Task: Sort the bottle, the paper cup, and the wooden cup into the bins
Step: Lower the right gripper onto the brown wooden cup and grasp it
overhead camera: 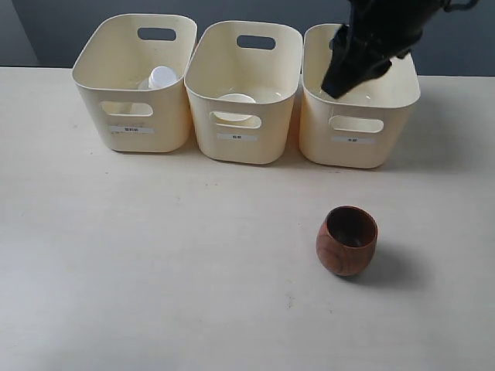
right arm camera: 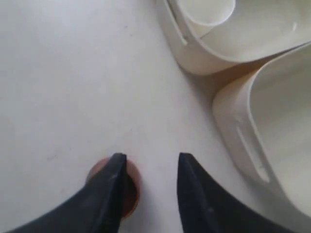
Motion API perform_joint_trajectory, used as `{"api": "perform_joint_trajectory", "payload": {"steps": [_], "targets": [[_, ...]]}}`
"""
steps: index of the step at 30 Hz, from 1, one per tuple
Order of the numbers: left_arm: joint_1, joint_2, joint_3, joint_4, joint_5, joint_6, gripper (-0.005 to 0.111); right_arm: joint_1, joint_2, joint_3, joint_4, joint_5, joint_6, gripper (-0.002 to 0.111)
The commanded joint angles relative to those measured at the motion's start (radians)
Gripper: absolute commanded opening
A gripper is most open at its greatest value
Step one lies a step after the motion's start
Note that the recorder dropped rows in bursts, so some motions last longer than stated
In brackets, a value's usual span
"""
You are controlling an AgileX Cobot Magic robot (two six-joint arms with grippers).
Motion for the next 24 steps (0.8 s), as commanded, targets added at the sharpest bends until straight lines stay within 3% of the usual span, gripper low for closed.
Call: {"api": "perform_joint_trajectory", "payload": {"steps": [1, 24], "targets": [[0.0, -0.005, 0.002, 0.0, -0.007, -0.001, 0.0, -0.001, -0.048, 0.104, -0.009, 0.003, 0.02, 0.035], [0.0, -0.005, 0.002, 0.0, -0.007, -0.001, 0.0, 0.156, -0.071, 0.383, -0.044, 0.003, 0.142, 0.035]]}}
